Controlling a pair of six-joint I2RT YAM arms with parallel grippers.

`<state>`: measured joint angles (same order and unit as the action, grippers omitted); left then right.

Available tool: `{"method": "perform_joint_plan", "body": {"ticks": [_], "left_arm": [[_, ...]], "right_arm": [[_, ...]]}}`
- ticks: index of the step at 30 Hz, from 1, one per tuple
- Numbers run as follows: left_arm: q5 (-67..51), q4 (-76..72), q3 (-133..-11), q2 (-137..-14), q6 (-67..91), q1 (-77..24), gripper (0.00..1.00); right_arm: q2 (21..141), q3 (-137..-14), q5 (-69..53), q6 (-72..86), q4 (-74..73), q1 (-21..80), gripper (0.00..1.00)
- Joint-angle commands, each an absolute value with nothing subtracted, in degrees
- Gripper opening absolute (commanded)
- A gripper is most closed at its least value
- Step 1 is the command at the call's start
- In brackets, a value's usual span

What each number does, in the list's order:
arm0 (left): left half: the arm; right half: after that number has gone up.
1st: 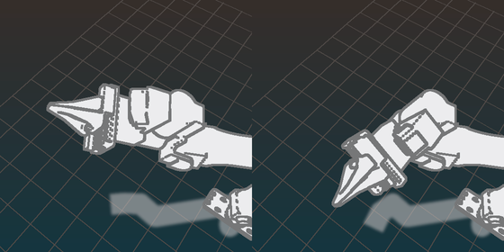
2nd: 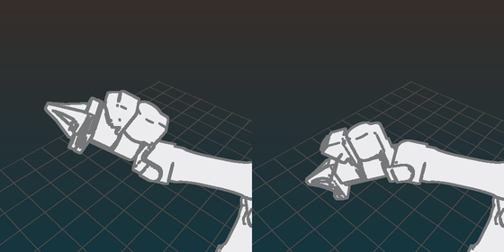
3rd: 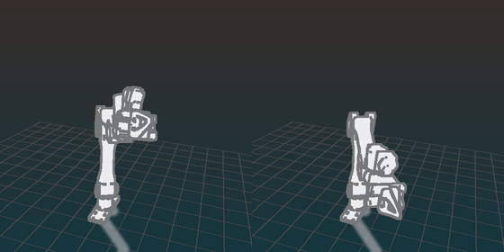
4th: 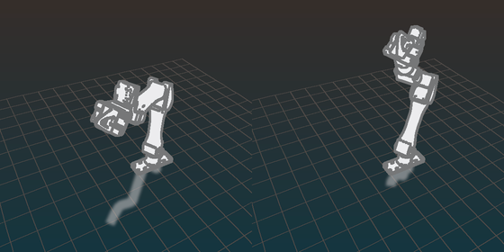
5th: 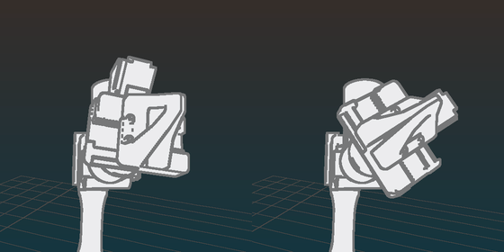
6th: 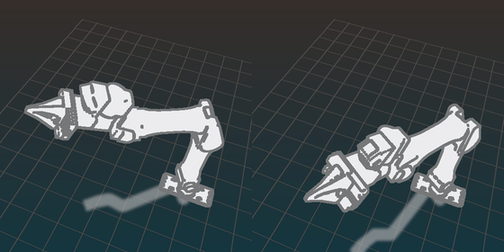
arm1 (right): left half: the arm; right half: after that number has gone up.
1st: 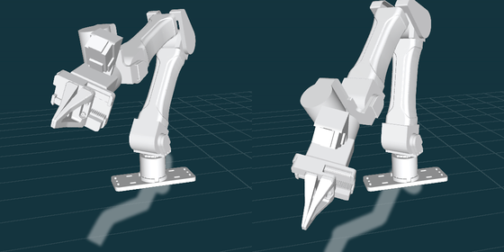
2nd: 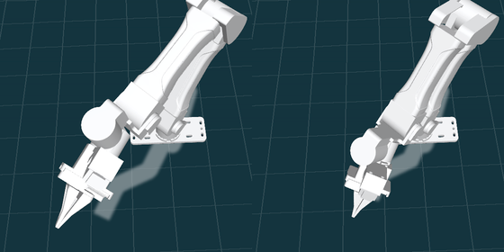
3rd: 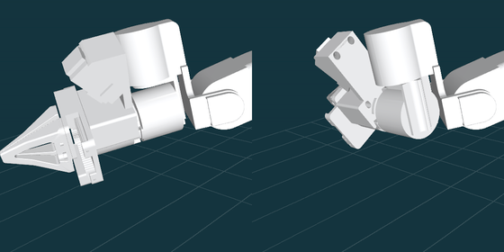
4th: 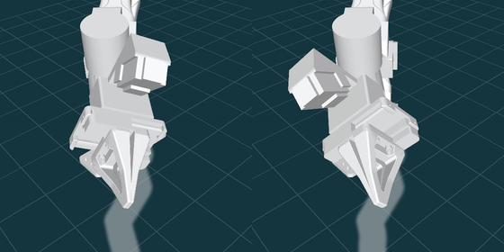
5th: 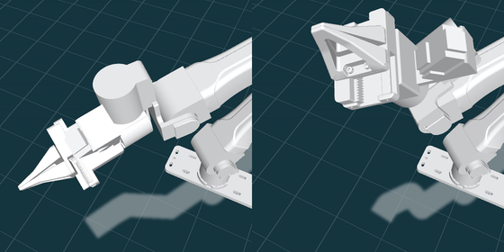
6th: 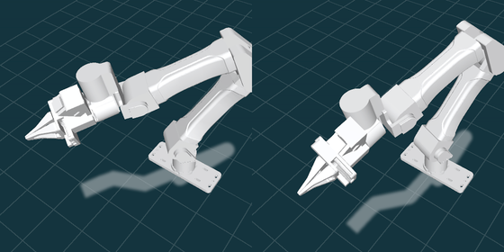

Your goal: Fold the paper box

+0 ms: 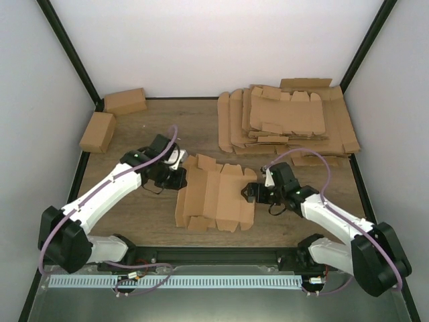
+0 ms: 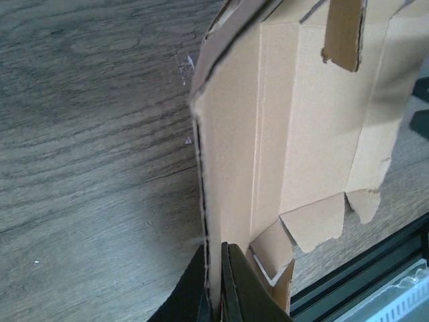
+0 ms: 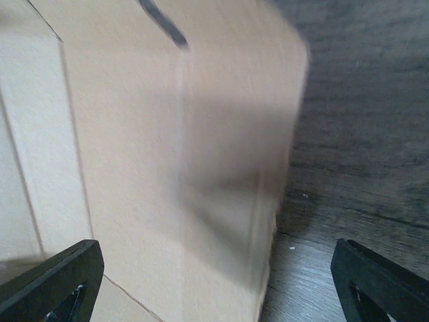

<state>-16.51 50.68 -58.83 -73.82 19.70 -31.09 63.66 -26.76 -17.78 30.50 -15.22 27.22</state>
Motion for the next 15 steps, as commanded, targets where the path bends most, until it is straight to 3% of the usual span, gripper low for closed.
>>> {"method": "perform_joint_plan", "body": {"ticks": [1,7,11,15], "left_arm": [[-13.83,54.93,-63.33,-76.20,16.30,-33.34,0.04],[-12.58,57.83,-67.92,-78.59,15.19,-35.59,0.04],[-12.33,58.37,-69.25,-78.92,14.95,-36.27,0.04],[-11.81,59.24,-70.48,-79.89,14.98,-37.09,0.04]], "right_arm": [[60.41,-33.15,-15.01,27.69,-18.53,27.07,0.96],[59.96,-38.23,-15.39,21.34,-15.99,28.77,0.93],[61.66,-39.62,-3.13,13.76,-11.66,38.59,0.93],[63.91,-38.96,-3.35,7.68,-4.41,40.03,0.92]]}}
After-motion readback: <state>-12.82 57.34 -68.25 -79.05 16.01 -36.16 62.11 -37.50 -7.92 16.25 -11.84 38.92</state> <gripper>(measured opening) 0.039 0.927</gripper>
